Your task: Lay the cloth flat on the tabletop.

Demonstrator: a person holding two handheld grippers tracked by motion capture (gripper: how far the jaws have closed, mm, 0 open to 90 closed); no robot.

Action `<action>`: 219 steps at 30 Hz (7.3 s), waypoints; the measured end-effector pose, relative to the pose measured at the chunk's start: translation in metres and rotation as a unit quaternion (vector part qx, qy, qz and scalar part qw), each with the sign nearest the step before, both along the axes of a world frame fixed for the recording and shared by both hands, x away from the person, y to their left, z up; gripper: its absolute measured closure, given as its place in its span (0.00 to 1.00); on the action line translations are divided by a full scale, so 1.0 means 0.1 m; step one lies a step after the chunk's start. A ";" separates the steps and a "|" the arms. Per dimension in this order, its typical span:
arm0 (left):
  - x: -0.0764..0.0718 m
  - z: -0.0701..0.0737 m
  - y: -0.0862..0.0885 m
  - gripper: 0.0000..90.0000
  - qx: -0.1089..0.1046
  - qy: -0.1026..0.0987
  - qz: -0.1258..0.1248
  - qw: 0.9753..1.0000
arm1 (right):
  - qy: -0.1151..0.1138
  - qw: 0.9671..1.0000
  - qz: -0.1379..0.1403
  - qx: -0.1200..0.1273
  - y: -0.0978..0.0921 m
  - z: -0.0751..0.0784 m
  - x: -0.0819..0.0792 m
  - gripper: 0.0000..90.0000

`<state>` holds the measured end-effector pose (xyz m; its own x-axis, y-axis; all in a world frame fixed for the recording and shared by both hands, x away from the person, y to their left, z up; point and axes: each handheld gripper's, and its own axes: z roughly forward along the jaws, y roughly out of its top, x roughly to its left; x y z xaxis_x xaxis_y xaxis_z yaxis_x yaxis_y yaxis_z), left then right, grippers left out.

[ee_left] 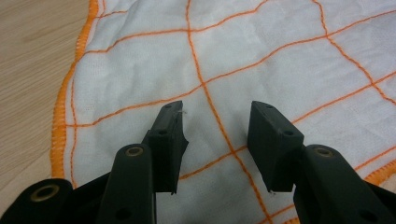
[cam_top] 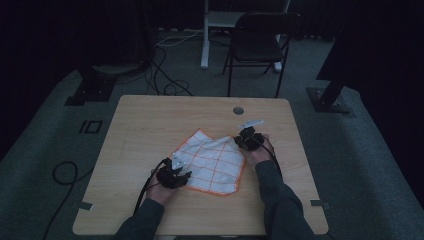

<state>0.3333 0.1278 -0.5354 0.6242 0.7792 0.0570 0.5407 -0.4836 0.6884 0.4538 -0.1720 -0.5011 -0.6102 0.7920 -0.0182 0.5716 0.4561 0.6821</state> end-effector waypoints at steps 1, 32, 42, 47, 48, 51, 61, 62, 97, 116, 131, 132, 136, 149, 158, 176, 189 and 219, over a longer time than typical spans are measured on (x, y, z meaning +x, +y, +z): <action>-0.01 0.00 -0.01 0.63 0.001 0.000 0.002 1.000 | 0.001 1.000 0.000 0.002 -0.01 0.00 0.00 0.92; -0.10 -0.01 -0.46 0.63 -0.008 0.004 -0.059 0.998 | 0.024 1.000 -0.005 0.010 -0.15 -0.20 -0.14 0.98; -0.12 -0.01 -0.37 0.63 -0.005 0.006 -0.055 0.998 | 0.000 1.000 -0.013 0.004 -0.23 0.00 -0.08 0.98; -0.13 -0.01 -0.33 0.63 -0.005 0.003 -0.051 0.999 | -0.011 1.000 -0.020 0.006 -0.26 0.06 -0.07 0.98; -0.13 -0.01 -0.33 0.63 -0.004 0.002 -0.051 0.999 | -0.012 1.000 -0.022 0.006 -0.27 0.06 -0.07 0.98; -0.14 -0.01 -0.33 0.63 -0.001 0.000 -0.051 0.999 | -0.016 1.000 -0.026 0.006 -0.26 0.05 -0.08 0.97; -0.12 0.04 -0.24 0.61 -0.007 -0.011 -0.039 0.999 | -0.023 0.999 -0.018 0.018 -0.23 0.08 -0.25 0.84; -0.12 0.04 -0.23 0.61 -0.006 -0.011 -0.038 0.999 | -0.022 1.000 -0.014 0.017 -0.22 0.07 -0.28 0.84; 0.58 0.16 0.24 0.65 -0.006 -0.017 0.074 0.997 | 0.017 0.999 0.046 -0.010 -0.01 -0.31 -1.16 0.76; 0.48 0.00 0.22 0.70 0.002 -0.005 0.057 0.998 | 0.015 1.000 0.001 -0.013 -0.27 -0.31 -0.99 0.75; 0.15 -0.03 0.24 0.72 -0.019 -0.009 0.053 0.998 | 0.005 1.000 -0.025 -0.017 -0.29 -0.32 -0.78 0.75; 0.14 -0.04 0.24 0.72 -0.021 -0.010 0.053 0.998 | 0.004 1.000 -0.026 -0.017 -0.29 -0.32 -0.77 0.75; 0.07 -0.04 0.24 0.72 -0.026 -0.010 0.051 0.998 | 0.002 0.999 -0.029 -0.015 -0.29 -0.33 -0.74 0.75; -0.03 -0.05 0.22 0.70 -0.033 -0.008 0.045 0.998 | -0.001 0.999 -0.036 -0.019 -0.29 -0.33 -0.69 0.75; 0.00 -0.03 0.22 0.67 -0.030 -0.015 0.049 0.998 | -0.006 0.999 -0.032 -0.030 -0.31 -0.30 -0.79 0.70; 0.04 0.02 0.32 0.66 -0.033 -0.027 0.066 0.997 | -0.037 0.998 -0.037 -0.029 -0.47 -0.15 -1.10 0.68; 0.03 0.02 0.33 0.66 -0.033 -0.027 0.066 0.997 | -0.012 0.998 -0.039 -0.037 -0.64 -0.29 -1.31 0.67; 0.03 0.03 0.31 0.66 -0.036 -0.030 0.068 0.997 | -0.067 0.998 -0.007 0.005 -0.62 -0.09 -1.47 0.62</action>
